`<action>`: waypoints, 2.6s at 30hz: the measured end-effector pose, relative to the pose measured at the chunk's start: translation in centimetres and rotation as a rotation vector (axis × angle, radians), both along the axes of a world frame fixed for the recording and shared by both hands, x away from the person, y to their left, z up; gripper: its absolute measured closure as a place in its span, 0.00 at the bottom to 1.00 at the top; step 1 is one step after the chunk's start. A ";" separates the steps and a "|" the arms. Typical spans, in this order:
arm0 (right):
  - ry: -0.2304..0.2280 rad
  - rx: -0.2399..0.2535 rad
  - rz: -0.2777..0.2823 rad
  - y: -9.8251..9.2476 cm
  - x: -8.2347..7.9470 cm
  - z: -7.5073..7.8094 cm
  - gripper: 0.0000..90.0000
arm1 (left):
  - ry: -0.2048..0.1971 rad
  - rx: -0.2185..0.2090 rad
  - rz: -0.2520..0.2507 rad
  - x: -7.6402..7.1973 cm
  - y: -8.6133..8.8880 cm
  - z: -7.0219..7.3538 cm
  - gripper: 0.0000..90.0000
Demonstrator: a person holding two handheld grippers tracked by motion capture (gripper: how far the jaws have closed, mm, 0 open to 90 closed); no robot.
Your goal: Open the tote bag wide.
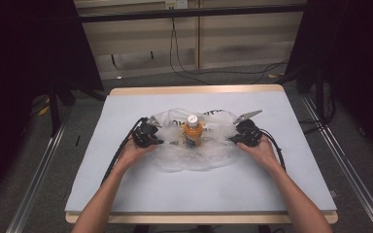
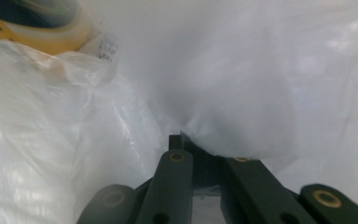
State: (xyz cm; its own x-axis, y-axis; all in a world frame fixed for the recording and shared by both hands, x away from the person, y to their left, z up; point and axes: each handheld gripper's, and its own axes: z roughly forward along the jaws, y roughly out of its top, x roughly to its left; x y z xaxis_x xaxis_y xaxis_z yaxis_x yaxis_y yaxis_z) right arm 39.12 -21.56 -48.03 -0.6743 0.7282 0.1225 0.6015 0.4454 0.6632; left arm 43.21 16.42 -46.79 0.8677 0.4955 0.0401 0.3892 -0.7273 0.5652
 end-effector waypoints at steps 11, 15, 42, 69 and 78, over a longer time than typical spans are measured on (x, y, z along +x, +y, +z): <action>-0.002 -0.108 0.047 -2.0 -0.7 0.6 1.00 | 0.019 0.050 -0.004 -0.7 2.6 0.3 1.00; 0.008 -0.103 0.033 -2.7 -1.1 0.7 1.00 | 0.025 0.040 -0.023 -1.2 3.5 0.4 1.00; -0.144 0.211 -0.010 -5.1 -4.5 5.3 1.00 | -0.062 -0.287 -0.054 -5.8 4.8 4.1 1.00; -0.161 0.240 0.041 -4.2 -6.7 7.2 1.00 | 0.021 -0.163 -0.108 -5.1 -0.3 0.1 1.00; -0.154 0.220 0.075 -2.9 -5.9 8.6 1.00 | -0.016 -0.211 -0.150 -5.9 -1.7 3.2 1.00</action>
